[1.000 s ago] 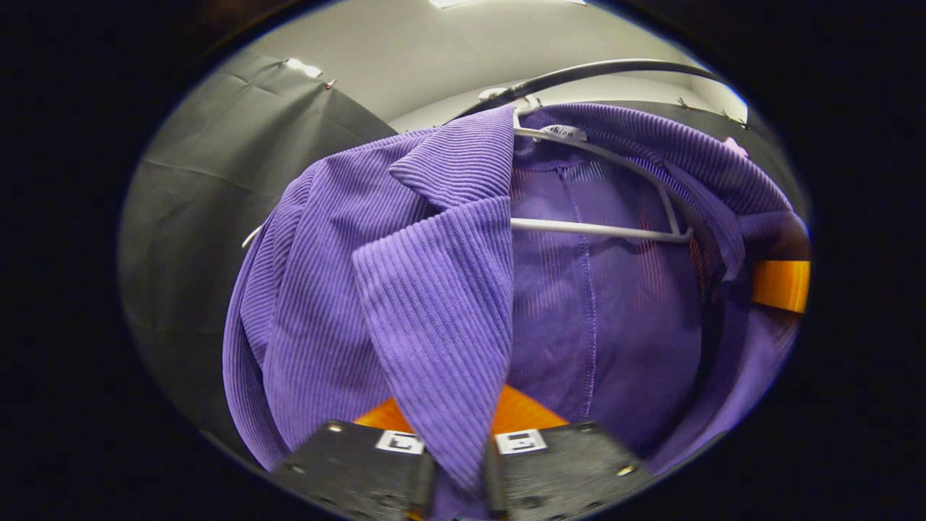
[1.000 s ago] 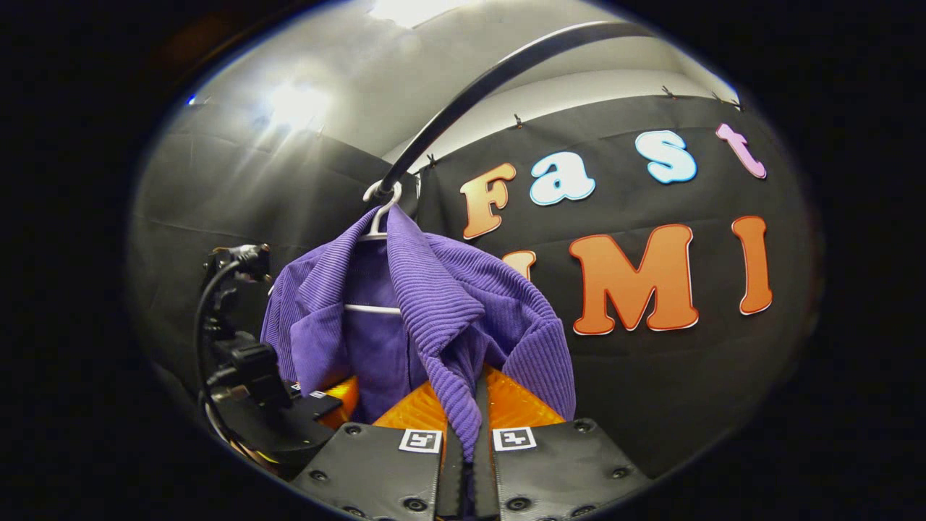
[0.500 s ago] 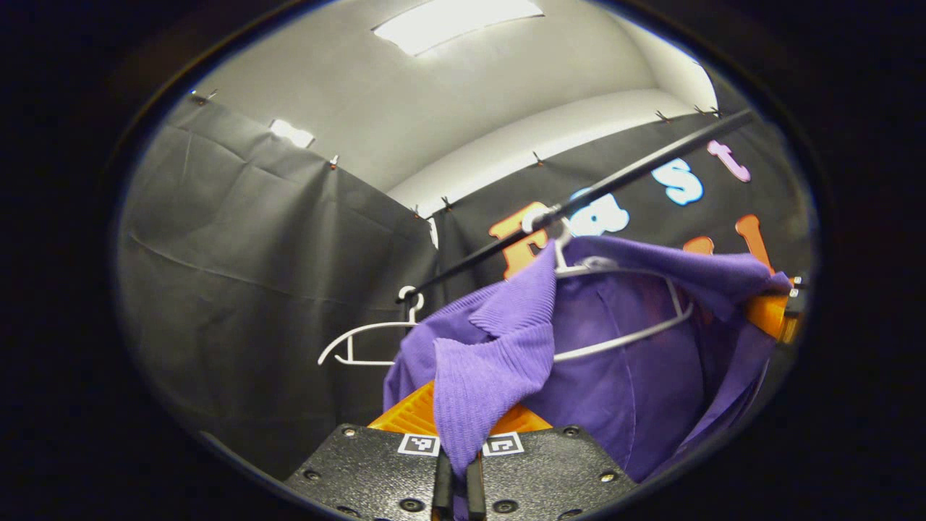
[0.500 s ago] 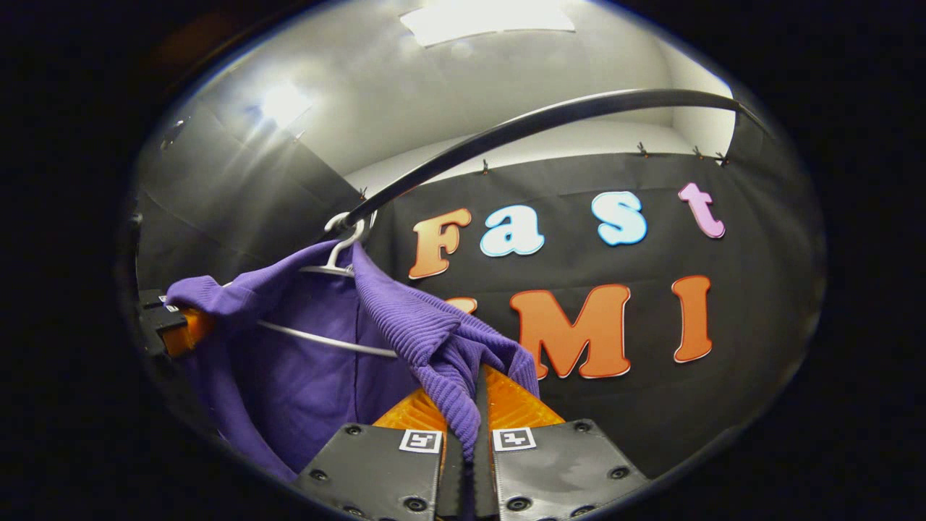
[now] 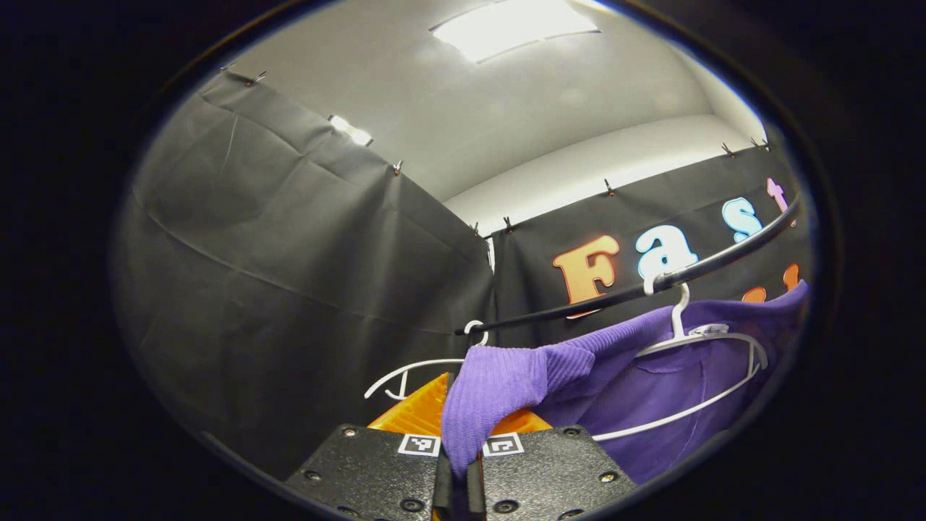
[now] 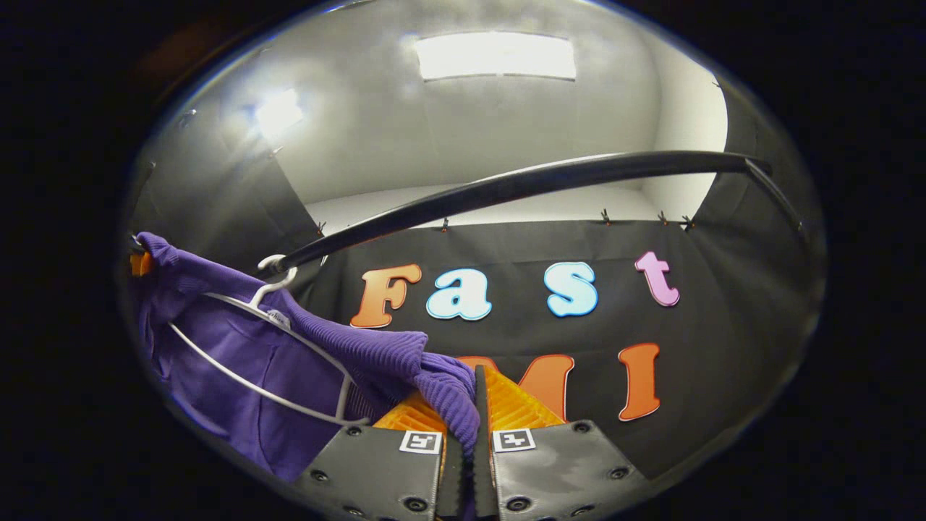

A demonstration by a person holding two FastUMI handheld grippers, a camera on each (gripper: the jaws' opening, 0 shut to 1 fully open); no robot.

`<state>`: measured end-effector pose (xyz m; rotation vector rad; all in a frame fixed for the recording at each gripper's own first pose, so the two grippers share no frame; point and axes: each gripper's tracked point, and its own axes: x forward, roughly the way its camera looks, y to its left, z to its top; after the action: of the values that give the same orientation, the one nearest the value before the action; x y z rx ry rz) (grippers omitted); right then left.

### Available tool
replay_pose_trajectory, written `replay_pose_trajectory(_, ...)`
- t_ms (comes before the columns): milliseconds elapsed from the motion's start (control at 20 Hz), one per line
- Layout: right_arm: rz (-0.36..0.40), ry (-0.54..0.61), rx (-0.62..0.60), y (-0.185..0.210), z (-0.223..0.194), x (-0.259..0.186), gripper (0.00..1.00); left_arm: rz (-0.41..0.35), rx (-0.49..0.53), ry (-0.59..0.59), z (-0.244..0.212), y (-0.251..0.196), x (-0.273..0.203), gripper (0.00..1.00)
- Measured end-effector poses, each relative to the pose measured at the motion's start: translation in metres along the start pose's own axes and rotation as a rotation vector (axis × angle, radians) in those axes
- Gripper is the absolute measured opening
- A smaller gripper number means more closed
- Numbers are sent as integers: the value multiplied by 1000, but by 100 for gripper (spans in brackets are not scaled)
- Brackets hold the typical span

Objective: Grasp the clothes on the hanger with both hands and then place them into the laundry hamper below.

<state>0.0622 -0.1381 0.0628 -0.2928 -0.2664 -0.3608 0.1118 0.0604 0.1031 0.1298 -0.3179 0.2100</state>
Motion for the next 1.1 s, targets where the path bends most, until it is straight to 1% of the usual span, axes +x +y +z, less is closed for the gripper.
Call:
replay_pose_trajectory(50, -11, -3, 6, -1, 0, 1, 12, 3, 10, -10, 1, 1, 5, 9)
replay_pose_trajectory(100, -28, -1, 16, -3, -1, 4, 12, 0, 14, -20, 3, 1, 10, 7)
replay_pose_trajectory(200, -66, 26, 43, -7, -12, 19, 12, -17, -41, -5, -5, -2, 24, 7)
replay_pose_trajectory(250, -75, 35, 48, -8, -17, 29, 12, -25, -76, 11, -11, -3, 30, 9)
replay_pose_trajectory(300, -81, 37, 41, -8, -20, 36, 12, -30, -92, 20, -16, 0, 36, 5)
replay_pose_trajectory(350, -87, 35, 29, -8, -22, 44, 12, -34, -91, 24, -20, 1, 43, 9)
replay_pose_trajectory(650, -83, 52, 67, 0, -27, 60, 12, -98, -52, 22, -36, -1, 79, 9)
replay_pose_trajectory(700, -85, 54, 63, 0, -29, 62, 13, -105, -45, 25, -39, -2, 83, 7)
replay_pose_trajectory(800, -89, 58, 59, 3, -30, 61, 12, -116, -18, 30, -45, -5, 92, 9)
replay_pose_trajectory(900, -85, 65, 61, 7, -28, 60, 12, -128, 8, 32, -46, -7, 101, 5)
replay_pose_trajectory(950, -84, 68, 62, 8, -29, 61, 12, -135, 3, 36, -47, -9, 108, 7)
replay_pose_trajectory(1100, -66, 72, 71, 17, -27, 63, 12, -125, -8, 39, -47, -4, 124, 8)
